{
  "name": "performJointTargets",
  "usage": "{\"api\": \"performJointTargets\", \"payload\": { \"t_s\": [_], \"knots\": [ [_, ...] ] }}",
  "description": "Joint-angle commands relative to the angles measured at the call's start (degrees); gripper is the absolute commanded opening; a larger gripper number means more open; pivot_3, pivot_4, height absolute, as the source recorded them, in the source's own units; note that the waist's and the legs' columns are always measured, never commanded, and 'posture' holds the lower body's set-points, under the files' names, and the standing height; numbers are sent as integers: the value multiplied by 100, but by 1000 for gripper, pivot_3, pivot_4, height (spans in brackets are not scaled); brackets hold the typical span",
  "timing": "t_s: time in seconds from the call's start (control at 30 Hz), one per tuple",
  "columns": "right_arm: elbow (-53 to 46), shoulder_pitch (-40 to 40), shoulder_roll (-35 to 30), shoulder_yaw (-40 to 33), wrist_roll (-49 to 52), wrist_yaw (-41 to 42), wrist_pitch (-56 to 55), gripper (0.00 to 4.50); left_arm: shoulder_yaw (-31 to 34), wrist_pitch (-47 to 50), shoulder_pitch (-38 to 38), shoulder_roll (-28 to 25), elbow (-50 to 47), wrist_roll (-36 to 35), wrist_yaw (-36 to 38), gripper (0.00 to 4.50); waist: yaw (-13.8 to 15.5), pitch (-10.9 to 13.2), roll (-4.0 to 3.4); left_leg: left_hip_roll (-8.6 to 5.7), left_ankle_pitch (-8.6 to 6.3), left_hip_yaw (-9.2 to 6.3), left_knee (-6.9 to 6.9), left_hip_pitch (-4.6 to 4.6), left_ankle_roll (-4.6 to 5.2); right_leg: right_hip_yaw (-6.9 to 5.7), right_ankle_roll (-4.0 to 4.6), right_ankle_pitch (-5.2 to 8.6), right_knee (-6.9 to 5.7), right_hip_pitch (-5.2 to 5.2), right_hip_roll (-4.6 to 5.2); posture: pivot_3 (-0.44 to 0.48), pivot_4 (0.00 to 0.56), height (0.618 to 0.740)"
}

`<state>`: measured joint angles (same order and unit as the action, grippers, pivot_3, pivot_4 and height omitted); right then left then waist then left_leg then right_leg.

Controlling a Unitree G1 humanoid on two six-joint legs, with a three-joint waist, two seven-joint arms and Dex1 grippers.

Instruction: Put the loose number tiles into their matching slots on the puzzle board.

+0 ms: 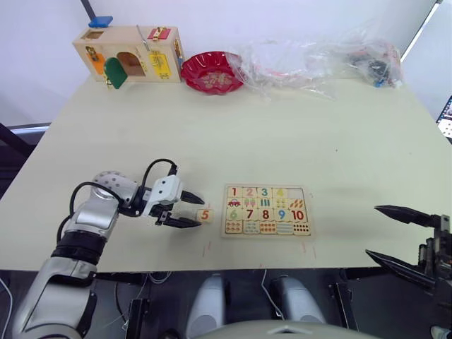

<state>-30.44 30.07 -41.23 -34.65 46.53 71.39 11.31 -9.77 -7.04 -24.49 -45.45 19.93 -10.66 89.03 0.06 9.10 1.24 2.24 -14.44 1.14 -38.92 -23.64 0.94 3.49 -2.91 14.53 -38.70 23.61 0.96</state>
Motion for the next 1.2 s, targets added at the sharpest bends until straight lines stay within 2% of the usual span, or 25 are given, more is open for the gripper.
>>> {"api": "performJointTargets", "payload": {
  "t_s": [0.03, 0.2, 0.3, 0.33, 0.4, 0.53, 0.6, 0.73, 0.87, 1.03, 1.2],
  "knots": [
    [-125, 47, 13, -185, 71, -2, -48, 4500, -72, -60, 60, 21, 17, 63, 23, 2883, 5, 0, 0, 0, 0, 0, 0, 0, 0, 0, 0, 0, 0, 0, 0, 0, 150, 740],
    [-103, 32, 19, -151, 56, -13, -70, 4500, -88, -98, 71, 35, 13, 92, 2, 2883, 5, 0, 0, 0, 0, 0, 0, 0, 0, 0, 0, 0, 1, 0, 0, 0, 150, 740],
    [-88, 26, 32, -121, 36, -12, -90, 4500, -101, -79, 89, 43, -25, 94, 2, 2080, 5, 0, 0, 0, 0, 0, 0, 0, 0, 0, 0, 0, 0, 0, 0, 0, 150, 740],
    [-85, 28, 36, -118, 31, -10, -97, 4500, -99, -74, 96, 36, -41, 89, 7, 1443, 3, 0, 0, 0, 0, 0, 0, 0, 0, 0, 0, 0, 0, 0, 0, 0, 150, 740],
    [-81, 31, 39, -121, 27, -7, -103, 4500, -78, -27, 87, 2, -85, 66, 26, 1012, 1, -1, -2, 0, 0, 0, 0, 0, 0, 0, 0, 0, 0, 0, 0, 0, 150, 740],
    [-74, 28, 52, -129, 14, 2, -115, 4500, 13, 194, -5, -116, -292, -16, 49, 1000, -3, -1, -1, 0, 0, 0, 0, 0, 0, 0, 0, 0, 1, 0, 0, 0, 150, 740],
    [-55, 36, 66, -162, 11, 13, -134, 4500, 68, 637, -160, -236, -670, -56, -22, 1000, -11, 0, 0, 0, 0, 0, 0, 0, 0, 0, 0, 0, 0, 0, 0, 0, 150, 740],
    [-12, 67, 117, -292, 35, 28, -181, 4500, -43, 2196, -820, -647, -1910, -208, 127, 1000, 24, 6, 11, 1, 0, -10, -3, -9, 0, -10, 0, 1, 0, 2, -1, 0, 150, 740],
    [-41, 91, 140, -315, 7, -1, -211, 4500, -369, 3444, -1457, -743, -2528, -230, 109, 1000, 61, -1, -1, -2, 0, -5, -9, -8, 0, -7, -3, 2, 5, -2, 1, 0, 150, 740],
    [-194, 254, 172, -532, 10, -99, -224, 4500, -1445, 5230, -3096, -377, -3106, 67, 134, 1000, 78, 3, 3, -4, 0, -18, -18, -14, 0, -9, -19, 11, 1, -3, -7, 0, 150, 740],
    [-411, 405, 231, -693, 1, -241, -231, 4500, -2106, 5951, -3999, 375, -2917, 271, -341, 1000, 26, 2, -4, -4, 0, -15, -17, -10, 0, 4, -21, 14, 0, -3, -12, 0, 150, 740]
  ]
}}
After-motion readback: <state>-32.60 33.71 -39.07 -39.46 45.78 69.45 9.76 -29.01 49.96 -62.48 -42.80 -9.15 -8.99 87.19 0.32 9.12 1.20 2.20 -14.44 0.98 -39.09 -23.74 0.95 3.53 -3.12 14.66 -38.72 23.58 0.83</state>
